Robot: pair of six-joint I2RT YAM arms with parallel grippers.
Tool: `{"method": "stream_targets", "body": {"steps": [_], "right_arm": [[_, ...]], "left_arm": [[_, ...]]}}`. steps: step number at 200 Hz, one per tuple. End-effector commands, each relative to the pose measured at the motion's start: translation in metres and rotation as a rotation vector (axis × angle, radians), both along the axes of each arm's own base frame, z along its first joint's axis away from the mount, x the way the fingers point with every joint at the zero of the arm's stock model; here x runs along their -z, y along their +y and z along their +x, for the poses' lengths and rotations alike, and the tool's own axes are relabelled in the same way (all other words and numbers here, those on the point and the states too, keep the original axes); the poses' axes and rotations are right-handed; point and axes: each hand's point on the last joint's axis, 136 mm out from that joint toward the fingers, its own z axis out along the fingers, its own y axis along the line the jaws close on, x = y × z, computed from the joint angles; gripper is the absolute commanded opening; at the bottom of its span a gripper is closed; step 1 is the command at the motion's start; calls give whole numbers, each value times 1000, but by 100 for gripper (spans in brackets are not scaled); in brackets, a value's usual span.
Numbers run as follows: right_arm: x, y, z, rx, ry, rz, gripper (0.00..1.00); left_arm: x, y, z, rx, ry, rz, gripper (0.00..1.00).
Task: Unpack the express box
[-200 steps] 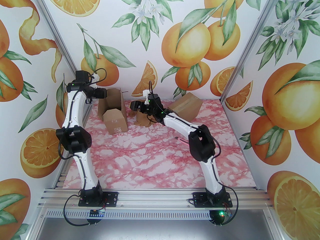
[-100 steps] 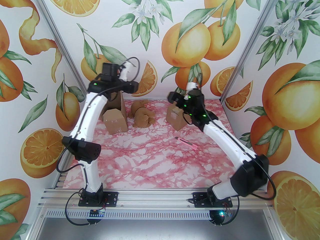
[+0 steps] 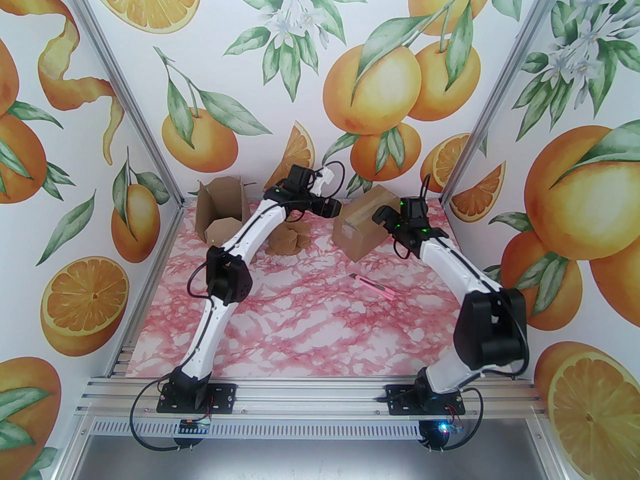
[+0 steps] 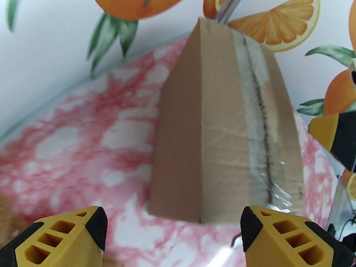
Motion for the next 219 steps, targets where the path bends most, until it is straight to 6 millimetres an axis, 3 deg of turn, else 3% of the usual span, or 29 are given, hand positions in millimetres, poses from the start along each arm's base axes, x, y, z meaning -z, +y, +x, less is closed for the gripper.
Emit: {"method": "stream_targets", "body": {"steps": [1, 35, 77, 115, 158, 174, 192, 219], "right_arm": [[-8, 7, 26, -40, -87, 46, 100], [-1, 34, 48, -175, -172, 127, 100], [8, 74, 59, -336, -215, 266, 99], [12, 94, 46, -410, -202, 276, 99], [19, 122, 5, -493, -140, 289, 99], [26, 113, -7, -443, -88, 262, 99], [16, 95, -14, -374, -85, 237, 100], [-15, 79, -12, -318, -141, 206, 100]], "left_arm": [[-51, -17, 11, 44, -96, -178, 83], [-53, -37, -4, 172, -94, -259, 82], [-30, -49, -35, 289, 33, -264, 78], [-20, -37, -62, 307, 129, -223, 74], [-25, -17, -120, 308, 179, -167, 72], [-29, -7, -140, 285, 172, -152, 73], [-34, 3, -150, 249, 150, -126, 74], [-45, 7, -138, 225, 80, -91, 75]]}}
